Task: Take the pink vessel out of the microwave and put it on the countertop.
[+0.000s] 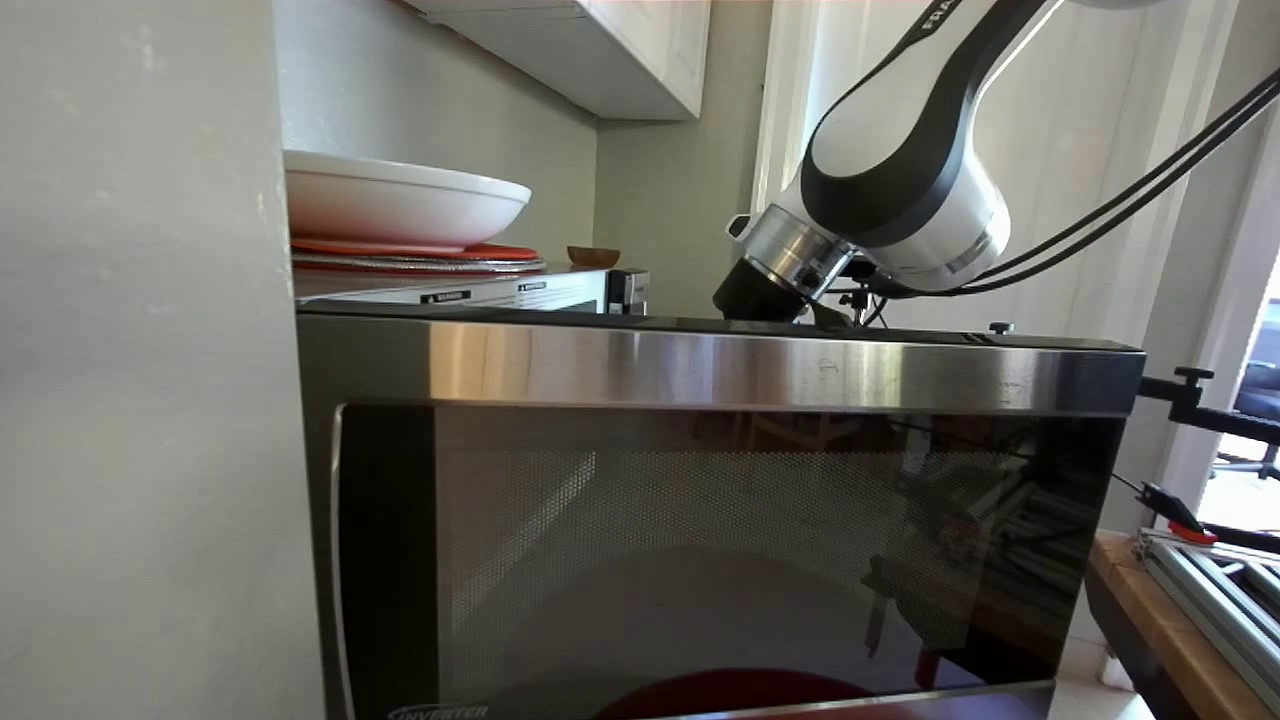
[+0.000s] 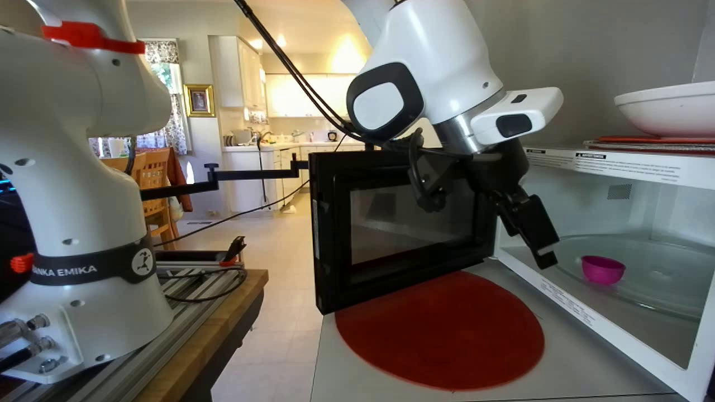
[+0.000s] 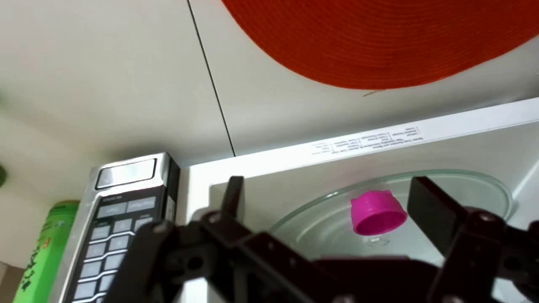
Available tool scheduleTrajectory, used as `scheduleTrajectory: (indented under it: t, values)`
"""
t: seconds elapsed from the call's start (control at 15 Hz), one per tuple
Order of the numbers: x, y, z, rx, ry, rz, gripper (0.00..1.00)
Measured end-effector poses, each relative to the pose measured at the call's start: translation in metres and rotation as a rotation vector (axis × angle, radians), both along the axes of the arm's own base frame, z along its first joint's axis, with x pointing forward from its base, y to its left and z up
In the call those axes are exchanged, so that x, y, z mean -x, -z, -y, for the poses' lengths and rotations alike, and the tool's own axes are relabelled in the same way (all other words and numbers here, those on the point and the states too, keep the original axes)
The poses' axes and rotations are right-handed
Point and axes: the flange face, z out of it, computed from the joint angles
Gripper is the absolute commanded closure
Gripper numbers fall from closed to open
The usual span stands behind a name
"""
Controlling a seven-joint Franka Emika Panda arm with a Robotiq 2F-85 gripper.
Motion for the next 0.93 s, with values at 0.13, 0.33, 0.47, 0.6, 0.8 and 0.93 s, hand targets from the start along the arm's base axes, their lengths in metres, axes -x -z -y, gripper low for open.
scheduleTrajectory:
  t: [0.13, 0.33, 0.47, 0.6, 0.8, 0.93]
  values:
    - [-0.007, -0.001, 0.003, -0.008, 0.004, 0.008, 0.0]
    - [-0.024, -0.007, -0.012, -0.038, -0.022, 0.037, 0.0]
    - [-0.03, -0.004, -0.021, -0.057, -0.047, 0.041, 0.0]
    - [-0.03, 0.008, -0.021, -0.068, -0.058, 0.025, 0.0]
    - [-0.028, 0.025, -0.014, -0.07, -0.065, 0.011, 0.0]
    - [-0.028, 0.029, -0.009, -0.065, -0.075, 0.019, 0.0]
